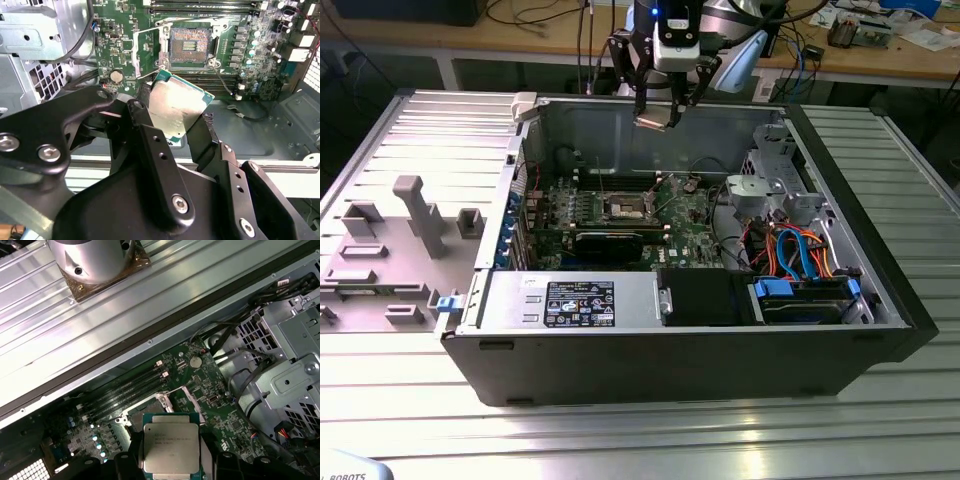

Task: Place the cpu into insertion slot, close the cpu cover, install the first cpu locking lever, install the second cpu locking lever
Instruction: 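Place the cpu into insertion slot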

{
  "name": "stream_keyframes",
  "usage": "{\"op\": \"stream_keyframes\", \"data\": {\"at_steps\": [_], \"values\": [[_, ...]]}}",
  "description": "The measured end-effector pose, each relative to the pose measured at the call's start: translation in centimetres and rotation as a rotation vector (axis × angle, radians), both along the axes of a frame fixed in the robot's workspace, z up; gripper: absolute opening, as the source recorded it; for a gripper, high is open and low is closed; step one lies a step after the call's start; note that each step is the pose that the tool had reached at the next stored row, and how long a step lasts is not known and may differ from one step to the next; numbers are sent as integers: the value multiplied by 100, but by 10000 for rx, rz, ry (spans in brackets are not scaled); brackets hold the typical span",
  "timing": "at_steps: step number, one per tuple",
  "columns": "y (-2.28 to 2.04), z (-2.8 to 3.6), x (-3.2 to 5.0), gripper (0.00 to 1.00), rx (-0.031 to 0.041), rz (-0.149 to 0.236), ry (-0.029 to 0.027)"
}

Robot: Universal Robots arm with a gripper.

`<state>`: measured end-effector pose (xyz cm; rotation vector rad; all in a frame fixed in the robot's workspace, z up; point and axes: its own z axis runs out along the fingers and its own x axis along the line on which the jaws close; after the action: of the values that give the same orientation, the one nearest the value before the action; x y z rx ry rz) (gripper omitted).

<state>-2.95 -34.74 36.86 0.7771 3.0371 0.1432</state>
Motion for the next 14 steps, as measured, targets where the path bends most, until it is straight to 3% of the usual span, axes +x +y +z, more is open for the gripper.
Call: {"op": "stream_keyframes", "data": {"at_steps": [10, 14], "values": [[0, 0, 0, 54, 0, -35, -1], [0, -3, 0, 54, 0, -690, 0]]}}
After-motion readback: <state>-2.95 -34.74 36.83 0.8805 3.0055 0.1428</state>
